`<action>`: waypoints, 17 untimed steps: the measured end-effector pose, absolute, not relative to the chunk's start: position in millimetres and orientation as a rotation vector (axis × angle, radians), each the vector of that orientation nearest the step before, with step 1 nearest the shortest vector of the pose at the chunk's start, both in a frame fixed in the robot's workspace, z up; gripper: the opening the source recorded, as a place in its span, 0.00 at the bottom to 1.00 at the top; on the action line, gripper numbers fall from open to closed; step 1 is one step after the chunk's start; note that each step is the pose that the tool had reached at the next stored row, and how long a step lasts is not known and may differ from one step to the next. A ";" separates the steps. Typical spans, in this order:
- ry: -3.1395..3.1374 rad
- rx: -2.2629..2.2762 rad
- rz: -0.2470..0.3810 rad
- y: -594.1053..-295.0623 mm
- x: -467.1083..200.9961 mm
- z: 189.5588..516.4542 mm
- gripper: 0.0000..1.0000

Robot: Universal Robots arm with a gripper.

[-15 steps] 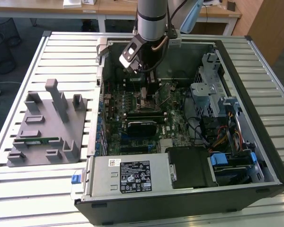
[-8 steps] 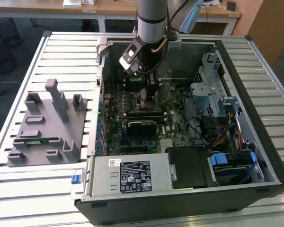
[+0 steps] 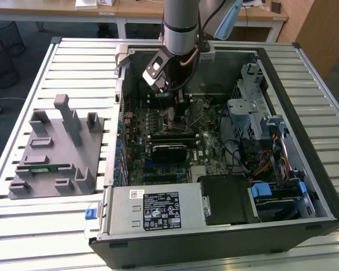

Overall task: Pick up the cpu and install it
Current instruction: 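Place the cpu into insertion slot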

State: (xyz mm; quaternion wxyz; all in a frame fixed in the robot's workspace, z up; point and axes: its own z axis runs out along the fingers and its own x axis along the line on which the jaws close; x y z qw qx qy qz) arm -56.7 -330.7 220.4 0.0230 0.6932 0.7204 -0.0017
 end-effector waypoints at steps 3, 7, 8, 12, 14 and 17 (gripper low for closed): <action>2.231 2.147 -0.006 -328.5 -56.2 216.2 0.53; 2.227 2.151 -0.007 -328.2 -56.0 211.2 0.53; 2.225 2.153 -0.007 -328.2 -56.0 210.1 0.53; 2.217 2.162 -0.007 -328.2 -55.8 206.6 0.53; 2.212 2.168 -0.007 -328.3 -55.5 205.4 0.53; 2.207 2.173 -0.007 -328.4 -55.4 203.4 0.53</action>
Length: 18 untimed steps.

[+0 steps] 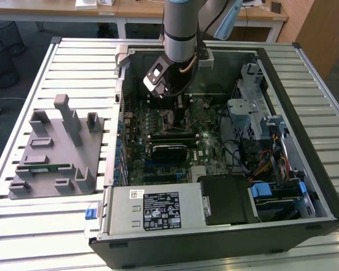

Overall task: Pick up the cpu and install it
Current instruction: 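Place the cpu into insertion slot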

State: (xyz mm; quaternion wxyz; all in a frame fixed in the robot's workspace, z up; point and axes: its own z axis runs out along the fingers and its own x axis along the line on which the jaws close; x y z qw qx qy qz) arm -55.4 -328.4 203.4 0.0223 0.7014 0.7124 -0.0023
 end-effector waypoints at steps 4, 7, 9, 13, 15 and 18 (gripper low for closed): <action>2.207 2.173 -0.007 -328.4 -55.4 200.5 0.53; 2.207 2.173 -0.007 -328.4 -55.0 198.8 0.53; 2.207 2.173 -0.008 -328.4 -54.8 197.9 0.53; 2.206 2.174 -0.008 -328.4 -54.8 195.5 0.53; 2.204 2.176 -0.008 -328.5 -54.8 194.6 0.53; 2.203 2.177 -0.008 -328.5 -54.9 194.2 0.53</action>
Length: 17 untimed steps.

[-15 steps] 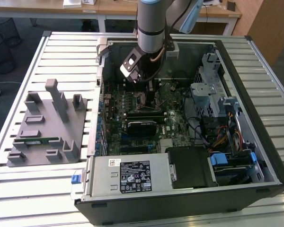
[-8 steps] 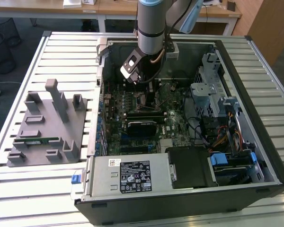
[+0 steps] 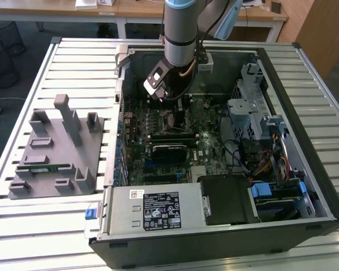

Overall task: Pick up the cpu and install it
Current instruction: 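Place the cpu into insertion slot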

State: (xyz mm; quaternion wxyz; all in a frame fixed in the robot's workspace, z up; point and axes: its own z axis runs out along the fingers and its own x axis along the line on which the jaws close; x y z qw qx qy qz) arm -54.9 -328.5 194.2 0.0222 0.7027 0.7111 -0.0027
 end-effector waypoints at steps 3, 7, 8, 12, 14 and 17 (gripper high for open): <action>2.203 2.177 -0.008 -328.4 -54.8 194.0 0.53; 2.203 2.177 -0.007 -328.3 -54.7 193.7 0.53; 2.203 2.177 -0.006 -328.2 -54.6 193.5 0.54; 2.203 2.177 -0.008 -328.4 -54.8 193.8 0.60; 2.203 2.177 -0.008 -328.4 -54.8 194.3 0.60; 2.203 2.177 -0.008 -328.4 -54.8 197.2 0.60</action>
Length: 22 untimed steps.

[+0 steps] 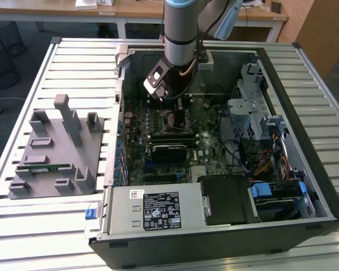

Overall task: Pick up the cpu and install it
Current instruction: 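Place the cpu into insertion slot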

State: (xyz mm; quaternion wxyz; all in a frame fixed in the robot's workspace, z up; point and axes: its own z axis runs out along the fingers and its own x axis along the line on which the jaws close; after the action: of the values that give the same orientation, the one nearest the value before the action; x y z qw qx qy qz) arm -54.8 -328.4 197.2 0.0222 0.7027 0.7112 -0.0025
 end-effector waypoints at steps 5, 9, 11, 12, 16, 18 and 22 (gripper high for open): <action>2.203 2.177 -0.008 -328.4 -54.8 208.1 0.52; 2.203 2.177 -0.008 -328.4 -54.8 214.7 0.35; 2.203 2.177 -0.008 -328.4 -54.8 216.9 0.29; 2.203 2.177 -0.008 -328.4 -54.8 217.9 0.23; 2.203 2.177 -0.008 -328.4 -54.8 221.8 0.11; 2.203 2.177 -0.008 -328.4 -54.8 223.6 0.11; 2.203 2.177 -0.008 -328.4 -54.8 228.4 0.11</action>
State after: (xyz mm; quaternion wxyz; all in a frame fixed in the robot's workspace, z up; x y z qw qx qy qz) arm -54.8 -328.4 228.4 0.0220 0.7027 0.7111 -0.0026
